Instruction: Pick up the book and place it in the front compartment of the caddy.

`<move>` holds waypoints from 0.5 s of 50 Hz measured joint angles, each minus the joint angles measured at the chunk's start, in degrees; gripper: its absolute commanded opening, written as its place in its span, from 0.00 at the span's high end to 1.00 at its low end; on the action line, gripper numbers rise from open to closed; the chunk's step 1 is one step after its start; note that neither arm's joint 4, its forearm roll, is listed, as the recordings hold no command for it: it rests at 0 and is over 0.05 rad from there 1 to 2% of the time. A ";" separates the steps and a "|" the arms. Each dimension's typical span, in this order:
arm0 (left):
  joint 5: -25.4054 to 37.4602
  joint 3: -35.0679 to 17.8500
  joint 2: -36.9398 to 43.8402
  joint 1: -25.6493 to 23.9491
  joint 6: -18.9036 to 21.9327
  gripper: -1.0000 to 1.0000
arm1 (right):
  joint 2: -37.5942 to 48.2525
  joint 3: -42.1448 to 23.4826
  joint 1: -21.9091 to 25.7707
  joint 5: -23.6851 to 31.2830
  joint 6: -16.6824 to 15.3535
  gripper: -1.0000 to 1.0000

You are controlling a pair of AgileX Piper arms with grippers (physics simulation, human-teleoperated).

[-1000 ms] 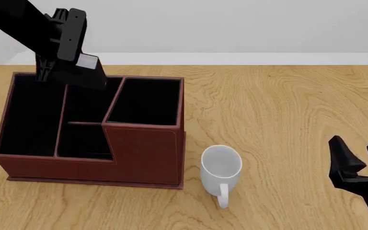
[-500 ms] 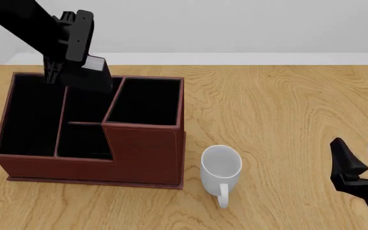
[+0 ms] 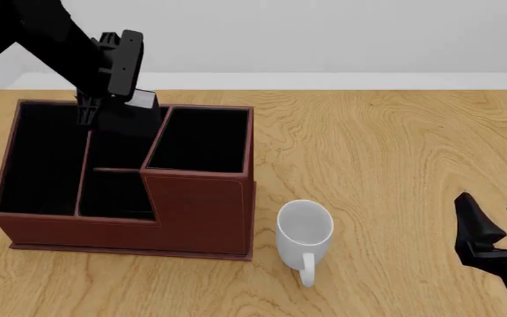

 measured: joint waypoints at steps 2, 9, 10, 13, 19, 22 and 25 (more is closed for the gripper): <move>-0.11 0.03 0.21 -0.11 -0.21 1.00 | 0.03 0.05 -0.03 -0.04 -0.01 0.00; -0.17 -0.18 0.62 -0.39 -1.01 1.00 | 0.16 0.22 -0.10 -0.22 -0.03 0.00; -0.19 -0.17 0.61 -0.40 -1.10 1.00 | 0.19 0.25 -0.11 -0.26 -0.03 0.00; -0.33 -0.04 0.56 -0.39 -1.34 1.00 | 0.24 0.33 -0.12 -0.32 -0.04 0.00; -0.51 0.13 0.55 -0.34 -1.82 1.00 | 0.35 0.45 -0.18 -0.46 -0.06 0.00; -0.80 0.37 0.61 -0.25 -1.95 1.00 | 0.51 0.53 -0.20 -0.64 -0.08 0.00; -1.17 0.64 0.70 -0.14 -2.08 1.00 | 0.75 0.62 -0.20 -0.89 -0.11 0.00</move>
